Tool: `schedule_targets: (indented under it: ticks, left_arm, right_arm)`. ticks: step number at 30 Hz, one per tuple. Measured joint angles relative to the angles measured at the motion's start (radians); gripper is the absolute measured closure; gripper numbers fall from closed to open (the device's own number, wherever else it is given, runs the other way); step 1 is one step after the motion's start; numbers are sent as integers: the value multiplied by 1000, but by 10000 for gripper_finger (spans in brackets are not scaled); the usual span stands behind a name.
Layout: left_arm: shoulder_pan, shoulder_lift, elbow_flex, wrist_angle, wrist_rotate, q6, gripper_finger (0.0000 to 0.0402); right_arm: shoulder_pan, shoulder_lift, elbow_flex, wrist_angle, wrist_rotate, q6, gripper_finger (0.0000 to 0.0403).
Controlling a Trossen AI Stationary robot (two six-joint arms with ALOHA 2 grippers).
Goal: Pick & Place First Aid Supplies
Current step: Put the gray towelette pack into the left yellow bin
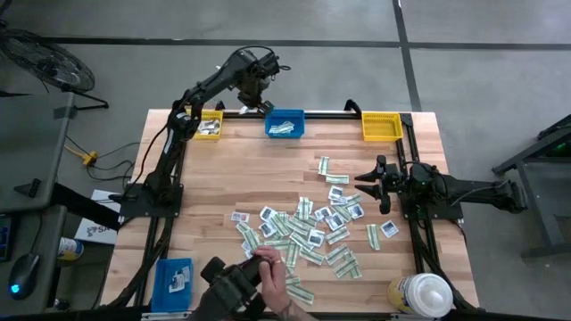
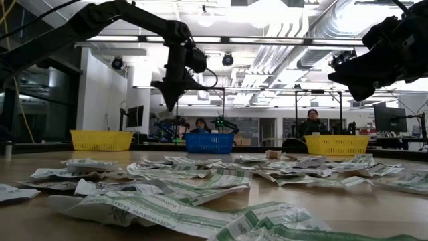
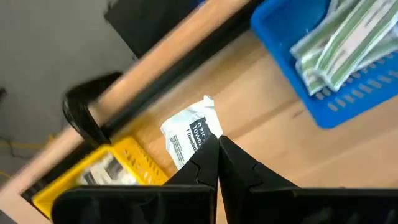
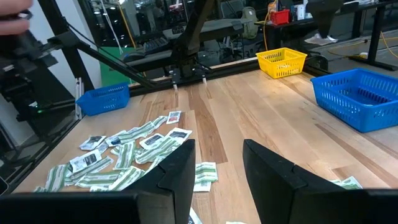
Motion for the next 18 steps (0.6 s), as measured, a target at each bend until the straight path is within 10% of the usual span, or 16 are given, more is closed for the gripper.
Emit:
schedule_targets:
  ticks: [18]
  left_arm:
    - [114,-308,-640,176,-108,-219,401]
  right_arm:
    - [0,0,0,0,0,0,274]
